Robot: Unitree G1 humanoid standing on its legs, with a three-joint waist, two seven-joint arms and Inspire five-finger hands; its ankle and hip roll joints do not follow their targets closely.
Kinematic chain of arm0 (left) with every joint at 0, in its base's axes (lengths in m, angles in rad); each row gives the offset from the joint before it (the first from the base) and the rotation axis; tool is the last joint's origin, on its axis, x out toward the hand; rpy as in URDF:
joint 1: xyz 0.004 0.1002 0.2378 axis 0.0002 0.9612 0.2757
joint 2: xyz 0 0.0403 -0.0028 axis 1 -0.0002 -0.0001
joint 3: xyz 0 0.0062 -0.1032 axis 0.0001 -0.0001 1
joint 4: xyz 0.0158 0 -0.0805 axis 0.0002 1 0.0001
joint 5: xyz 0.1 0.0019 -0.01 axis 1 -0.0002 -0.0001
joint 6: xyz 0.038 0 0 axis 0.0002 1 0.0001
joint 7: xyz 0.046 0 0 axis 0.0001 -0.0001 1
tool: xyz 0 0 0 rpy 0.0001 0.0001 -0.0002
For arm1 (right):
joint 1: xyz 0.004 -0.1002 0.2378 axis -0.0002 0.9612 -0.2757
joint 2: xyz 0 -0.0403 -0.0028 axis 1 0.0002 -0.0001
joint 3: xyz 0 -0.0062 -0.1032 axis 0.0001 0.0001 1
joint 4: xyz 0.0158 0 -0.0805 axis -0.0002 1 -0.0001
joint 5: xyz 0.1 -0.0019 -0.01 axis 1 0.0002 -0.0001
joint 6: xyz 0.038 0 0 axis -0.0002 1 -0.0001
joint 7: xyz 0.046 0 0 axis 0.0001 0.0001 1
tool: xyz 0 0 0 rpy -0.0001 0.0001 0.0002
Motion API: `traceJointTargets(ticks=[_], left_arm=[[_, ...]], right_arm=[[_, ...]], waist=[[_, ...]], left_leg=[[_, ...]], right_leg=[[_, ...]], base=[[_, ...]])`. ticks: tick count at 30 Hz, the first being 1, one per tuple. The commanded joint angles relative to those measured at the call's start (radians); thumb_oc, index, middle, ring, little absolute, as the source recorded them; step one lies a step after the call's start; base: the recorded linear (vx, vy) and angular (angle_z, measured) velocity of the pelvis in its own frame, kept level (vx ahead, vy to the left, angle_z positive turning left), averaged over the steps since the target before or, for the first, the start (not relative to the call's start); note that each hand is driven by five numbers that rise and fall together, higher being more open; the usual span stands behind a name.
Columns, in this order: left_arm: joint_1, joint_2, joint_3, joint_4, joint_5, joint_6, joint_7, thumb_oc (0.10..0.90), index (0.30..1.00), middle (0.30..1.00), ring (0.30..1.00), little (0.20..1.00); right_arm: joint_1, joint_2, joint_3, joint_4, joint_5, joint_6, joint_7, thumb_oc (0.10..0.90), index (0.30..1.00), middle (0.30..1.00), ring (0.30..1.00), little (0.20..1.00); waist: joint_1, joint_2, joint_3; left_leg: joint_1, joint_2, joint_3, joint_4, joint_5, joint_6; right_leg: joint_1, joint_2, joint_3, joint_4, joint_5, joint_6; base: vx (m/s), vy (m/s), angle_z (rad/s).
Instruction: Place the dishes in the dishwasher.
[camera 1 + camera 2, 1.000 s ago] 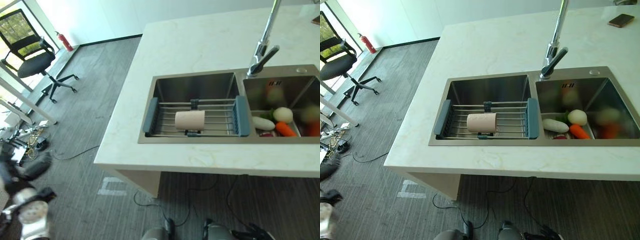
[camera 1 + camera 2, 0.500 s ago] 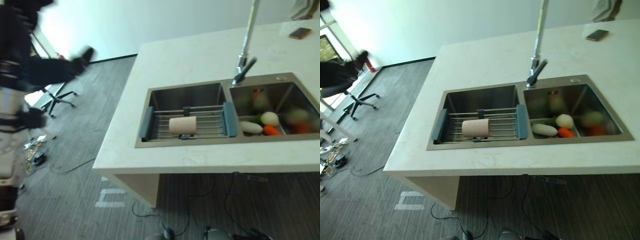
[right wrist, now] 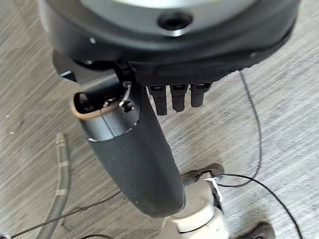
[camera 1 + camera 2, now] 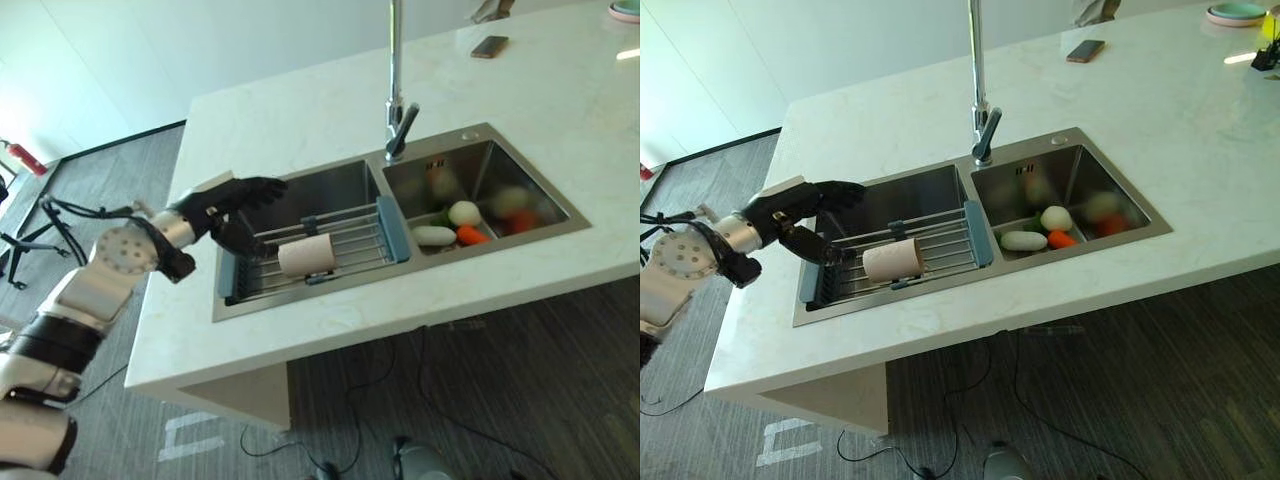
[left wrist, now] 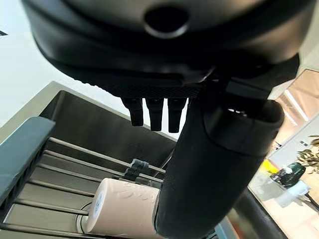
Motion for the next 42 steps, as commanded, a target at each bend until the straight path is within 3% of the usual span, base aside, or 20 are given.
traceJointTargets(ticks=[1, 13, 20, 29, 42], left_arm=[[-0.179, 0.037, 0.109, 0.030, 0.022, -0.031, 0.031, 0.800, 0.900, 0.900, 0.900, 0.900], [-0.169, 0.071, 0.113, 0.056, 0.103, -0.084, 0.056, 0.800, 0.900, 0.900, 0.900, 0.900], [-0.155, 0.055, 0.122, 0.031, 0.076, -0.076, 0.051, 0.800, 0.900, 0.900, 0.900, 0.900], [-0.163, 0.019, 0.090, 0.002, 0.088, -0.051, 0.035, 0.800, 0.900, 0.900, 0.900, 0.900], [-0.148, -0.018, 0.052, -0.021, 0.112, 0.047, -0.014, 0.800, 0.900, 0.900, 0.900, 0.900]], right_arm=[[-0.015, -0.028, -0.010, -0.035, 0.039, -0.045, 0.009, 0.800, 0.900, 0.900, 0.900, 0.900], [0.006, -0.025, 0.010, -0.123, 0.054, -0.038, -0.010, 0.800, 0.900, 0.900, 0.900, 0.900], [0.023, -0.033, -0.006, -0.137, 0.037, -0.029, -0.017, 0.800, 0.900, 0.900, 0.900, 0.900], [0.026, -0.036, -0.008, -0.164, 0.030, -0.032, -0.004, 0.800, 0.900, 0.900, 0.900, 0.900], [0.019, -0.044, -0.007, -0.202, 0.030, -0.023, -0.026, 0.800, 0.900, 0.900, 0.900, 0.900]], waist=[[-0.002, 0.006, 0.008], [-0.016, 0.017, 0.025], [-0.032, 0.026, 0.050], [-0.051, 0.026, 0.072], [-0.059, 0.039, 0.093]], left_leg=[[-0.037, -0.009, -0.001, 0.133, -0.220, 0.040], [-0.048, -0.020, 0.013, 0.133, -0.219, 0.045], [-0.056, -0.031, 0.020, 0.133, -0.220, 0.050], [-0.060, -0.040, 0.026, 0.133, -0.223, 0.055], [-0.066, -0.047, 0.031, 0.133, -0.219, 0.057]], right_leg=[[0.095, -0.074, -0.026, -0.063, -0.095, 0.122], [0.075, -0.086, -0.012, -0.063, -0.084, 0.131], [0.057, -0.094, 0.005, -0.063, -0.070, 0.141], [0.043, -0.096, 0.025, -0.063, -0.061, 0.149], [0.033, -0.102, 0.026, -0.063, -0.056, 0.151]], base=[[0.02, 0.016, -0.04], [0.02, 0.022, -0.05], [0.01, 0.032, -0.11], [0.00, 0.005, -0.08], [0.00, -0.001, -0.01]])
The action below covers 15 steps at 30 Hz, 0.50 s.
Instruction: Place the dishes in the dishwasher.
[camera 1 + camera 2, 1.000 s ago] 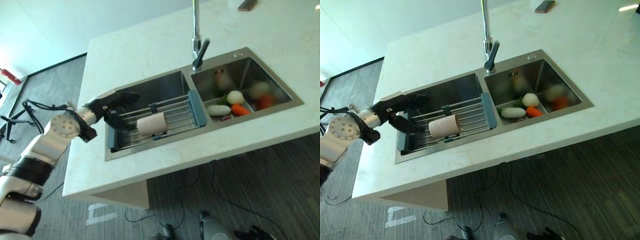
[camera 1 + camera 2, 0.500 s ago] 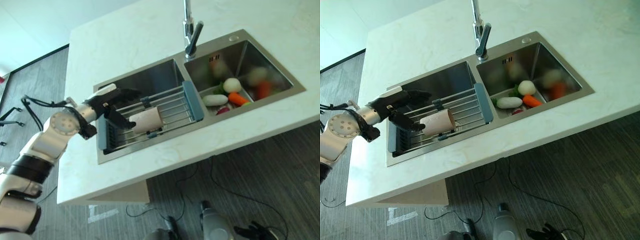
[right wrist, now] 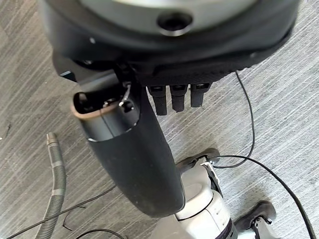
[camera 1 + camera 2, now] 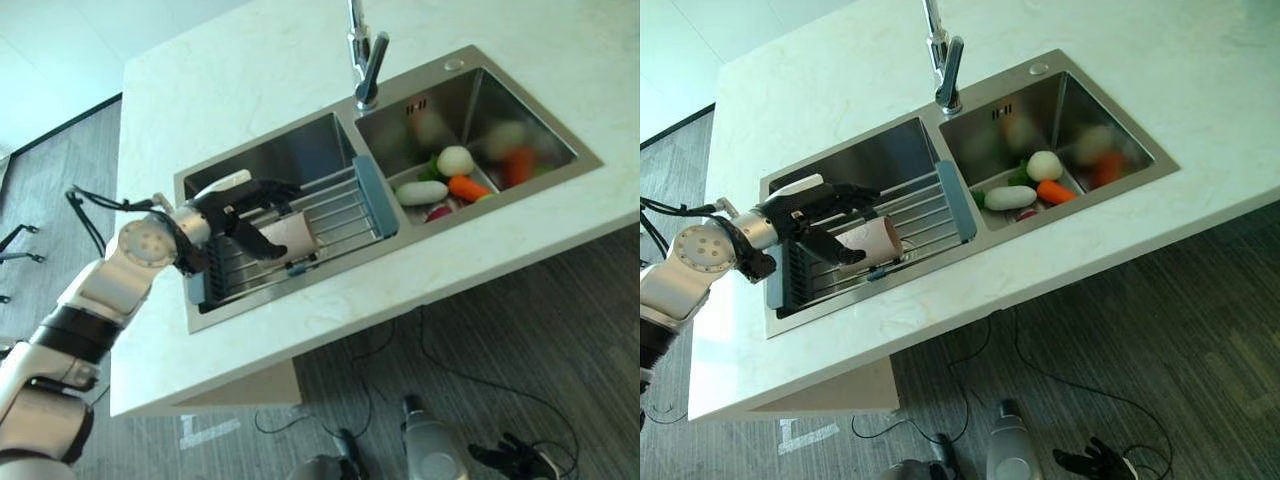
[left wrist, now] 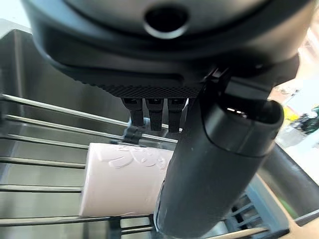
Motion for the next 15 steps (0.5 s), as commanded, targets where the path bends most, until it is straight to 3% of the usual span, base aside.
traceJointTargets(ticks=[1, 6, 12, 15], left_arm=[[-0.085, 0.024, 0.070, 0.000, 0.030, -0.015, 0.009, 0.800, 0.900, 0.900, 0.900, 0.900], [-0.060, 0.023, 0.072, 0.003, 0.067, -0.008, -0.011, 0.800, 0.900, 0.900, 0.900, 0.900], [-0.044, 0.035, 0.072, 0.013, 0.173, -0.051, 0.033, 0.800, 0.900, 0.900, 0.900, 0.900], [-0.036, 0.041, 0.083, 0.012, 0.162, -0.053, 0.037, 0.800, 0.900, 0.900, 0.900, 0.900]], right_arm=[[0.041, -0.027, -0.010, -0.038, 0.014, -0.025, -0.012, 0.800, 0.900, 0.900, 0.900, 0.900], [0.042, -0.028, -0.015, -0.051, 0.016, -0.020, -0.017, 0.800, 0.900, 0.900, 0.900, 0.900], [0.046, -0.031, -0.017, -0.058, 0.015, -0.024, -0.020, 0.800, 0.900, 0.900, 0.900, 0.900], [0.048, -0.030, -0.017, -0.066, 0.020, -0.022, -0.022, 0.800, 0.900, 0.900, 0.900, 0.900]], waist=[[-0.007, -0.022, -0.050], [-0.007, -0.019, -0.045], [-0.009, -0.015, -0.035], [-0.007, -0.017, -0.030]], left_leg=[[-0.088, -0.022, -0.049, 0.172, -0.208, 0.039], [-0.090, -0.024, -0.048, 0.172, -0.207, 0.040], [-0.095, -0.027, -0.047, 0.172, -0.207, 0.041], [-0.098, -0.028, -0.048, 0.172, -0.207, 0.042]], right_leg=[[0.068, -0.101, -0.052, -0.061, -0.074, 0.140], [0.066, -0.104, -0.054, -0.061, -0.072, 0.141], [0.061, -0.105, -0.053, -0.061, -0.071, 0.142], [0.058, -0.107, -0.055, -0.061, -0.069, 0.143]], base=[[0.00, 0.000, 0.00], [0.00, 0.000, 0.00], [0.00, 0.000, 0.00], [0.00, 0.000, 0.00]])
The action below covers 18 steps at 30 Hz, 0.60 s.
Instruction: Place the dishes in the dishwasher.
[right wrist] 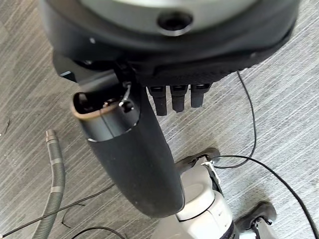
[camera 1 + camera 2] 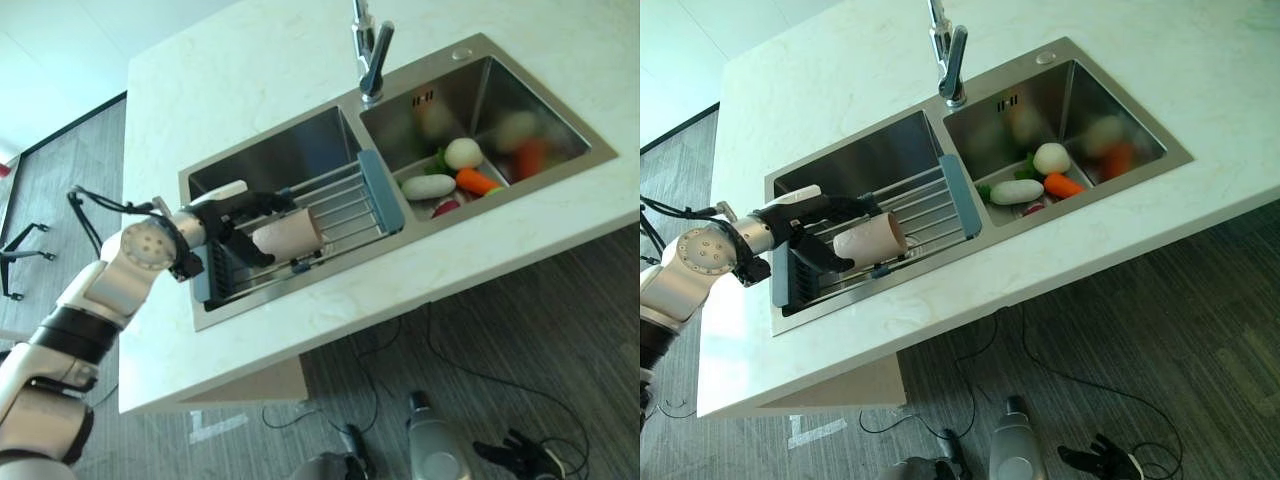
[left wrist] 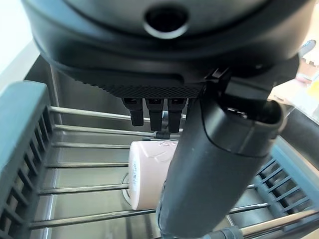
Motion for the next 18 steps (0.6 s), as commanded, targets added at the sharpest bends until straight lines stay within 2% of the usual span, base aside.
traceJointTargets(ticks=[1, 3, 5, 10, 18], left_arm=[[-0.034, 0.043, 0.089, -0.012, 0.006, -0.053, 0.072, 0.800, 0.900, 0.900, 0.900, 0.900], [-0.027, 0.037, 0.096, -0.008, 0.012, -0.063, 0.081, 0.800, 0.900, 0.900, 0.900, 0.900], [-0.011, 0.032, 0.110, -0.002, 0.037, -0.067, 0.139, 0.800, 0.900, 0.900, 0.900, 0.900], [0.010, 0.016, 0.136, 0.012, 0.027, -0.087, 0.144, 0.800, 0.900, 0.900, 0.900, 0.900], [-0.015, -0.006, 0.113, 0.008, -0.001, -0.057, 0.146, 0.800, 0.900, 0.900, 0.900, 0.900]], right_arm=[[0.048, -0.014, -0.016, -0.041, 0.019, -0.021, -0.015, 0.800, 0.900, 0.900, 0.900, 0.900], [0.046, -0.013, -0.014, -0.044, 0.022, -0.025, -0.015, 0.800, 0.900, 0.900, 0.900, 0.900], [0.047, -0.013, -0.015, -0.055, 0.025, -0.023, -0.014, 0.800, 0.900, 0.900, 0.900, 0.900], [0.048, -0.013, -0.015, -0.069, 0.026, -0.017, -0.016, 0.800, 0.900, 0.900, 0.900, 0.900], [0.035, -0.022, -0.007, -0.084, 0.038, -0.024, -0.002, 0.800, 0.900, 0.900, 0.900, 0.900]], waist=[[-0.006, -0.032, -0.041], [-0.007, -0.034, -0.033], [-0.008, -0.038, -0.025], [-0.010, -0.044, -0.013], [-0.019, -0.040, 0.021]], left_leg=[[-0.104, -0.013, -0.045, 0.184, -0.208, 0.035], [-0.104, -0.013, -0.047, 0.184, -0.210, 0.036], [-0.107, -0.013, -0.048, 0.184, -0.208, 0.036], [-0.115, -0.011, -0.046, 0.184, -0.204, 0.037], [-0.129, -0.015, -0.051, 0.184, -0.198, 0.038]], right_leg=[[0.055, -0.095, -0.054, -0.060, -0.059, 0.127], [0.056, -0.097, -0.056, -0.060, -0.061, 0.128], [0.052, -0.096, -0.054, -0.060, -0.060, 0.127], [0.042, -0.093, -0.050, -0.060, -0.055, 0.125], [0.024, -0.090, -0.040, -0.060, -0.048, 0.122]], base=[[0.00, 0.000, 0.00], [0.00, 0.000, 0.00], [-0.01, 0.000, -0.03], [0.00, -0.007, -0.07], [0.00, -0.003, -0.03]])
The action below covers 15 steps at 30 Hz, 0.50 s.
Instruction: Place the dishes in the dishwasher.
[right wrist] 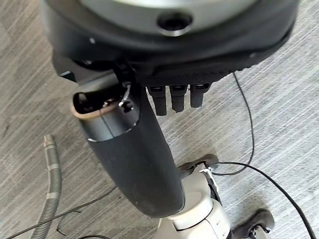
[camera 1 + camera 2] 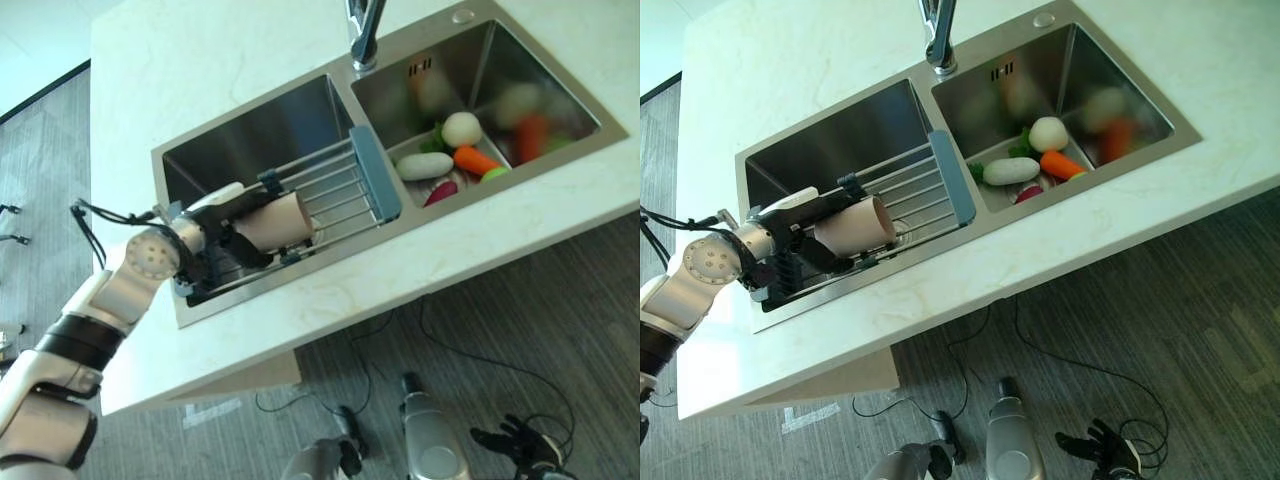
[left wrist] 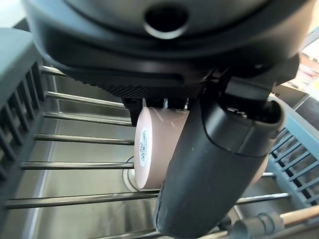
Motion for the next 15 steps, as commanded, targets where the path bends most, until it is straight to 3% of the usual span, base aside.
traceJointTargets(ticks=[1, 12, 13, 14, 15], left_arm=[[-0.049, 0.023, 0.095, -0.005, -0.016, -0.023, 0.060, 0.800, 0.900, 0.900, 0.900, 0.900], [-0.062, 0.018, 0.081, 0.009, -0.012, -0.031, 0.072, 0.800, 0.900, 0.900, 0.900, 0.900], [-0.066, 0.015, 0.076, 0.011, -0.008, -0.029, 0.065, 0.717, 0.775, 0.775, 0.775, 0.775], [-0.065, 0.017, 0.072, 0.006, 0.005, -0.037, 0.051, 0.400, 0.300, 0.300, 0.300, 0.300], [-0.068, 0.020, 0.064, 0.008, -0.011, -0.050, 0.039, 0.400, 0.300, 0.300, 0.300, 0.300]], right_arm=[[0.042, -0.024, -0.005, -0.027, 0.035, -0.025, 0.009, 0.800, 0.900, 0.900, 0.900, 0.900], [0.035, -0.031, 0.011, -0.052, 0.051, -0.017, -0.003, 0.800, 0.900, 0.900, 0.900, 0.900], [0.033, -0.033, 0.011, -0.053, 0.052, -0.017, -0.003, 0.800, 0.900, 0.900, 0.900, 0.900], [0.033, -0.035, 0.008, -0.053, 0.050, -0.018, 0.000, 0.800, 0.900, 0.900, 0.900, 0.900], [0.033, -0.036, 0.009, -0.053, 0.050, -0.018, 0.001, 0.800, 0.900, 0.900, 0.900, 0.900]], waist=[[-0.017, -0.019, -0.051], [-0.027, -0.011, -0.022], [-0.029, -0.008, -0.019], [-0.029, -0.005, -0.017], [-0.031, -0.006, -0.017]], left_leg=[[-0.111, -0.015, -0.073, 0.183, -0.197, 0.037], [-0.120, -0.015, -0.070, 0.183, -0.191, 0.036], [-0.121, -0.016, -0.070, 0.183, -0.191, 0.036], [-0.122, -0.017, -0.070, 0.183, -0.191, 0.036], [-0.120, -0.016, -0.067, 0.183, -0.192, 0.036]], right_leg=[[0.056, -0.098, -0.063, -0.068, -0.052, 0.119], [0.040, -0.097, -0.057, -0.068, -0.045, 0.116], [0.038, -0.098, -0.055, -0.068, -0.045, 0.116], [0.036, -0.098, -0.055, -0.068, -0.044, 0.117], [0.036, -0.098, -0.055, -0.068, -0.044, 0.117]], base=[[0.00, 0.000, 0.00], [0.00, 0.000, 0.00], [0.00, 0.000, 0.00], [0.00, 0.000, 0.00], [0.00, 0.005, -0.03]])
